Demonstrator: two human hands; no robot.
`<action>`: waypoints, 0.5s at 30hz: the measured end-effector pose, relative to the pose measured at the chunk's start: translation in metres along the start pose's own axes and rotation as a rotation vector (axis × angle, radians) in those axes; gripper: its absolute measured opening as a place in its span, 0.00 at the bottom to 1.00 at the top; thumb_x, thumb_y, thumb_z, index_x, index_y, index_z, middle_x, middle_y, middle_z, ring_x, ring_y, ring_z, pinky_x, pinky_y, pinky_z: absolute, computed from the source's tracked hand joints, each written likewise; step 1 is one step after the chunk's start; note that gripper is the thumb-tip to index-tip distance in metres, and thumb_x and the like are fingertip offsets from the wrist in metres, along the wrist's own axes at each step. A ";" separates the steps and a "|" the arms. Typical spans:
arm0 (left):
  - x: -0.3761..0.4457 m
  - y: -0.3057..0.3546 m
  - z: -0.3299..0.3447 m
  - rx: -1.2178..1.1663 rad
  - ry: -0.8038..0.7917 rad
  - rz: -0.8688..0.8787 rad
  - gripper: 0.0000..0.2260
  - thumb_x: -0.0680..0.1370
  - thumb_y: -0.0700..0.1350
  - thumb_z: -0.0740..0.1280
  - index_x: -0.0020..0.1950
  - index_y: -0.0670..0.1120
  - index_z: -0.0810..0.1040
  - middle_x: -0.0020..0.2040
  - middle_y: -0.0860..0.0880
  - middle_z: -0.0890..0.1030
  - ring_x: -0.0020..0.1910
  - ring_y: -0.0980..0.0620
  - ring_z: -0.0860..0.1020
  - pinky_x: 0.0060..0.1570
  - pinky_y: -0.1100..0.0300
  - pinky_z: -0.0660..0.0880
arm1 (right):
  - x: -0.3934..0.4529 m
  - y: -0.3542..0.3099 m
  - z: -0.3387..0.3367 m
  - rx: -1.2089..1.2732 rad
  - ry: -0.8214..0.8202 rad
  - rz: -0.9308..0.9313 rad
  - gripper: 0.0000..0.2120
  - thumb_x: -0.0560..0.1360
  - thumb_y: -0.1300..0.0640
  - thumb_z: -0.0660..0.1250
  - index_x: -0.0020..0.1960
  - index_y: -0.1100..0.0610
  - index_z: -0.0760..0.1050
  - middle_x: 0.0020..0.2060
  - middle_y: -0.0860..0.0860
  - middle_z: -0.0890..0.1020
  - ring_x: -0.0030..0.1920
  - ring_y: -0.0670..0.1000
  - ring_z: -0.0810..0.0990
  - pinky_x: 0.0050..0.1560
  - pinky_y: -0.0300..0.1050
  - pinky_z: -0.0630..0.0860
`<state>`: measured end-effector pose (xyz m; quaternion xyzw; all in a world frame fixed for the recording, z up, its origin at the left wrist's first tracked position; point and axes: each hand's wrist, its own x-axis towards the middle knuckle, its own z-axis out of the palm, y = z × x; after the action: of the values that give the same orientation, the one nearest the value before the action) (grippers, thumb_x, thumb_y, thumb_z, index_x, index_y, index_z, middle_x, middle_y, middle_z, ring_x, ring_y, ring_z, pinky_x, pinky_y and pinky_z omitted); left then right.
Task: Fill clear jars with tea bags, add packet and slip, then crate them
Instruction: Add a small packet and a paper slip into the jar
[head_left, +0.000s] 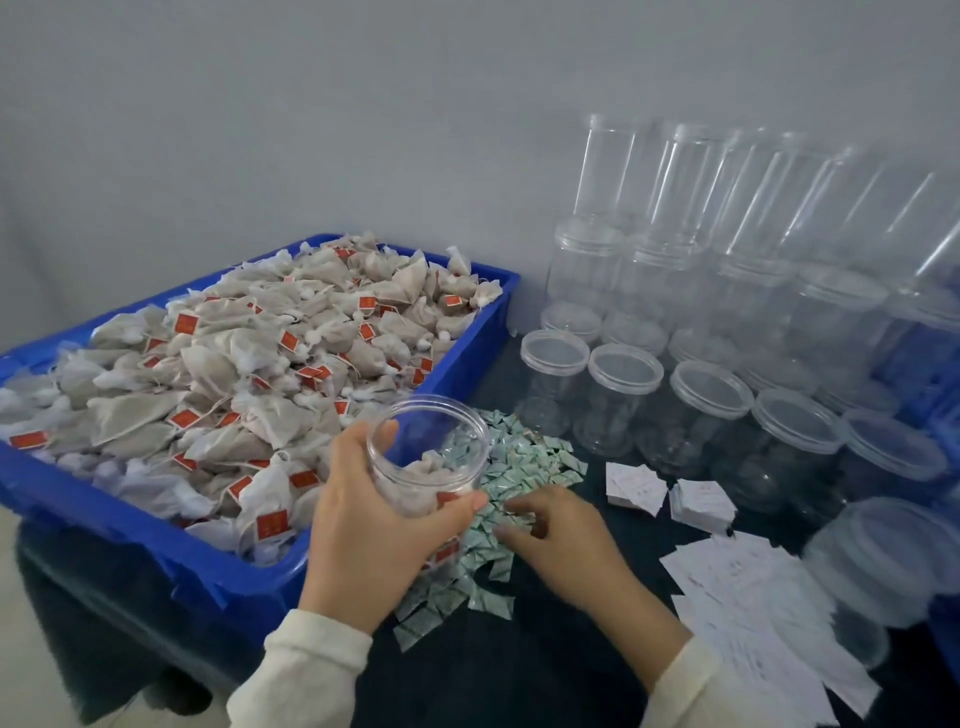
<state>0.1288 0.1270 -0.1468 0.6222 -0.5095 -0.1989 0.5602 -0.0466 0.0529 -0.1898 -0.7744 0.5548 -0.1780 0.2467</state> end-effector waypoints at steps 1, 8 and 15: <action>0.000 -0.001 0.000 0.011 -0.001 0.006 0.46 0.51 0.66 0.74 0.66 0.54 0.66 0.58 0.60 0.74 0.57 0.61 0.73 0.53 0.67 0.68 | 0.000 0.006 0.010 -0.007 -0.018 0.013 0.19 0.73 0.43 0.71 0.61 0.49 0.79 0.51 0.44 0.76 0.53 0.43 0.75 0.54 0.37 0.70; -0.001 -0.002 -0.001 0.015 -0.003 0.033 0.47 0.51 0.67 0.73 0.67 0.51 0.67 0.57 0.67 0.71 0.56 0.67 0.70 0.49 0.77 0.66 | 0.003 0.012 0.036 -0.035 0.064 -0.090 0.17 0.72 0.45 0.72 0.58 0.48 0.80 0.50 0.44 0.70 0.56 0.46 0.72 0.56 0.40 0.71; -0.002 -0.005 -0.003 -0.002 -0.031 0.077 0.37 0.53 0.66 0.75 0.59 0.64 0.65 0.58 0.68 0.72 0.59 0.75 0.68 0.53 0.80 0.65 | 0.005 0.010 0.028 -0.138 0.138 -0.243 0.08 0.79 0.54 0.65 0.51 0.56 0.81 0.47 0.51 0.80 0.50 0.51 0.78 0.50 0.43 0.71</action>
<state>0.1325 0.1298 -0.1509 0.5985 -0.5415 -0.1874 0.5599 -0.0372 0.0512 -0.2183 -0.8368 0.4835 -0.2209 0.1307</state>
